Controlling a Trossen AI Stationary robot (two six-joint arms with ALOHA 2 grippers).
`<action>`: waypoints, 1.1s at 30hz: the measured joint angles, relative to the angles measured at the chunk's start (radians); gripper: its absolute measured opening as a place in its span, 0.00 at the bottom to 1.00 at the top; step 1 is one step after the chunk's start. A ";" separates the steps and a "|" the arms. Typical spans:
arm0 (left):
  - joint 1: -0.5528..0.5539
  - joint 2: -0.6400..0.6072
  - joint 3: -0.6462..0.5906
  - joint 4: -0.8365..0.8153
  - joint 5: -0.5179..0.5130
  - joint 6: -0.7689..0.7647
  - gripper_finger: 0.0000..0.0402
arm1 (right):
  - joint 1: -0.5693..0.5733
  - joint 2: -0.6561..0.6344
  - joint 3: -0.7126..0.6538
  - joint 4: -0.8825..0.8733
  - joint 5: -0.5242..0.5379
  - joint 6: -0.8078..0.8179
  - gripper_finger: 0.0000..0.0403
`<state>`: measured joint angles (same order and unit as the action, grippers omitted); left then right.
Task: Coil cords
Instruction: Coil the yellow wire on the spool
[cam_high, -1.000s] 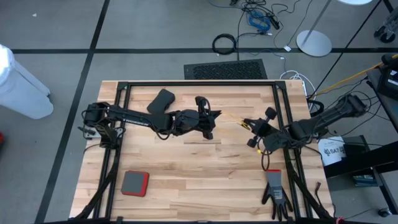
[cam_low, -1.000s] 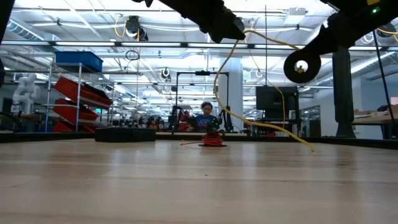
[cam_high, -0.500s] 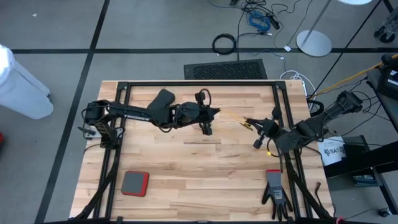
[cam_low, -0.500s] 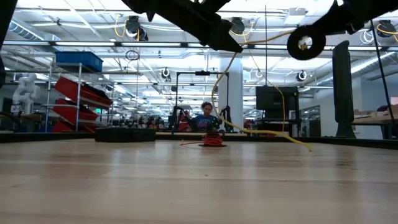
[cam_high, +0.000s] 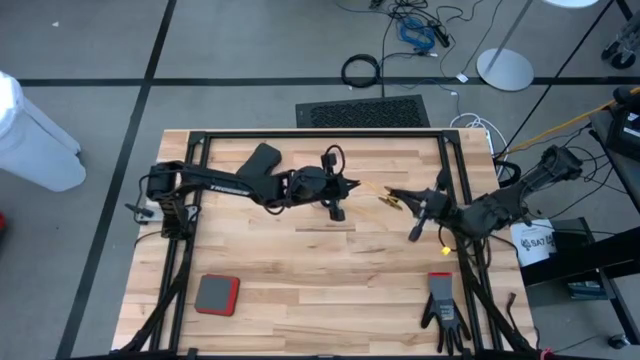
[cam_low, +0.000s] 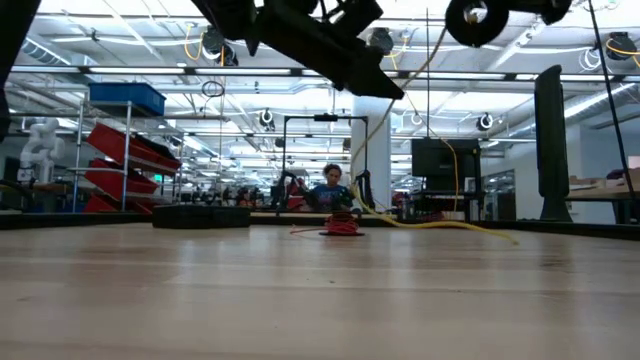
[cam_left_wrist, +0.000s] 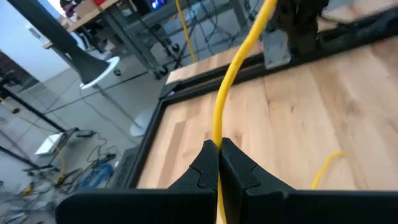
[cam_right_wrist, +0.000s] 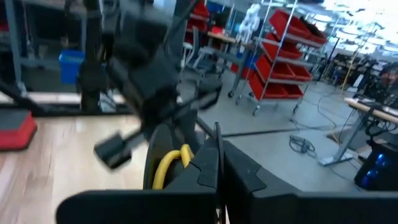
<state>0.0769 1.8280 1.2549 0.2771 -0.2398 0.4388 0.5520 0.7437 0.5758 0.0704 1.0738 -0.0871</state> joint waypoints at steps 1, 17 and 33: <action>0.000 0.009 0.000 0.020 0.009 -0.011 0.00 | -0.008 0.006 0.000 0.035 0.000 -0.018 0.00; -0.017 0.052 0.017 0.158 0.086 -0.066 0.00 | -0.297 0.376 0.000 0.680 -0.056 -0.289 0.00; -0.048 0.052 0.016 0.154 0.089 -0.087 0.00 | -0.397 0.525 0.000 0.597 0.012 -0.373 0.00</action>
<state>0.0288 1.8805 1.2713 0.4314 -0.1503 0.3513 0.1554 1.2683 0.5762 0.6671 1.0854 -0.4598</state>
